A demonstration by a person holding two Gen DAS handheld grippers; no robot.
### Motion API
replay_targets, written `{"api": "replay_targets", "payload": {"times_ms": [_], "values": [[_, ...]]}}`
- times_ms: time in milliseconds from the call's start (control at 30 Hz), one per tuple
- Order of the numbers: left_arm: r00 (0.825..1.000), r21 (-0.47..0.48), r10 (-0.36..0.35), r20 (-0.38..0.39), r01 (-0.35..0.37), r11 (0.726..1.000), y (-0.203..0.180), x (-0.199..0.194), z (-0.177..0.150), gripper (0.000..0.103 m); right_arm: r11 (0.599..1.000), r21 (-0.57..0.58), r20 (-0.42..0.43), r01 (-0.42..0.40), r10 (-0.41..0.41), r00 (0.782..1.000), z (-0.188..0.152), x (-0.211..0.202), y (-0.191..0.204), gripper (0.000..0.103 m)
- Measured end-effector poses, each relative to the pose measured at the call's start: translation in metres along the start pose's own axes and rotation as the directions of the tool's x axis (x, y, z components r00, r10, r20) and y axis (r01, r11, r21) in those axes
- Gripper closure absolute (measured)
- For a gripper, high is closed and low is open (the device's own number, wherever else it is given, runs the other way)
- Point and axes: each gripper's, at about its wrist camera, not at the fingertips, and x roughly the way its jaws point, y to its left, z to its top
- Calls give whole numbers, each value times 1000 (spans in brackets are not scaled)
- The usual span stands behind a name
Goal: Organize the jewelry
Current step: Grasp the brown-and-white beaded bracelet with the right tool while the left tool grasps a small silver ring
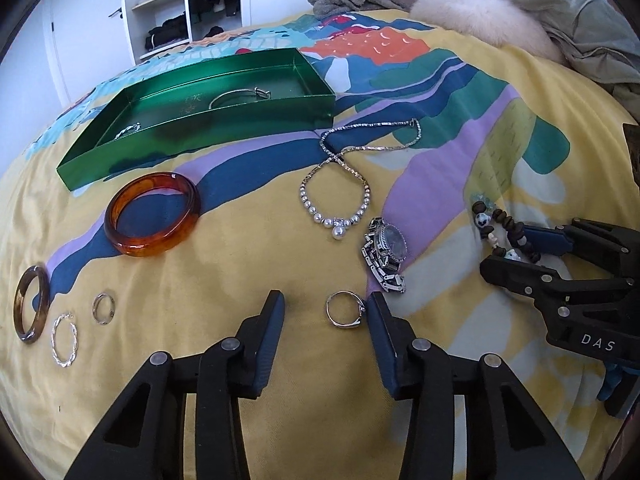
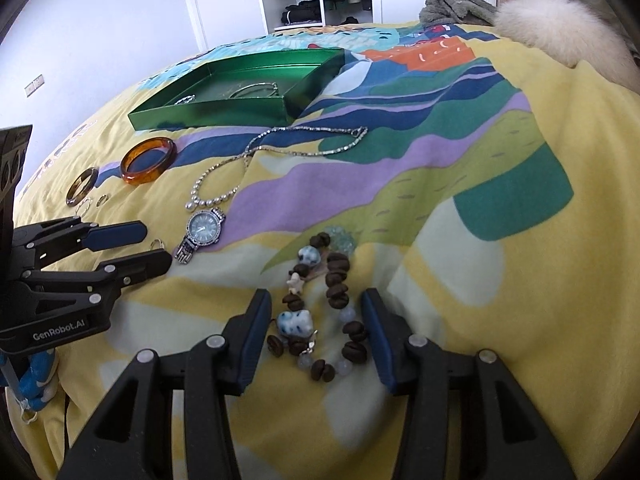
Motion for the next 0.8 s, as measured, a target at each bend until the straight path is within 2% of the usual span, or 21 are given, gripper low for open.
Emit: {"api": "replay_targets", "payload": {"times_ms": [67, 100, 167, 233, 333, 800], "values": [[1000, 16, -2, -3, 2, 1000, -3, 2, -1, 70, 1000, -11, -4, 0, 0, 1000, -1, 1, 2, 60], [1000, 23, -5, -4, 5, 1000, -4, 2, -1, 72, 1000, -15, -6, 3, -3, 1000, -2, 1, 2, 63], [1000, 29, -23, -9, 23, 999, -5, 1, -3, 82, 1000, -16, -9, 7, -7, 1000, -3, 0, 2, 70], [1000, 27, -28, -12, 28, 999, -6, -1, -4, 82, 1000, -9, -12, 0, 0, 1000, -5, -1, 0, 84], [999, 23, -32, -13, 32, 999, -7, -4, -5, 82, 1000, 2, -14, -16, 16, 1000, -9, -5, -1, 89], [999, 28, -41, 23, 40, 999, -16, -45, -19, 82, 998, 44, 55, -34, 32, 998, -36, -51, 16, 89]]}}
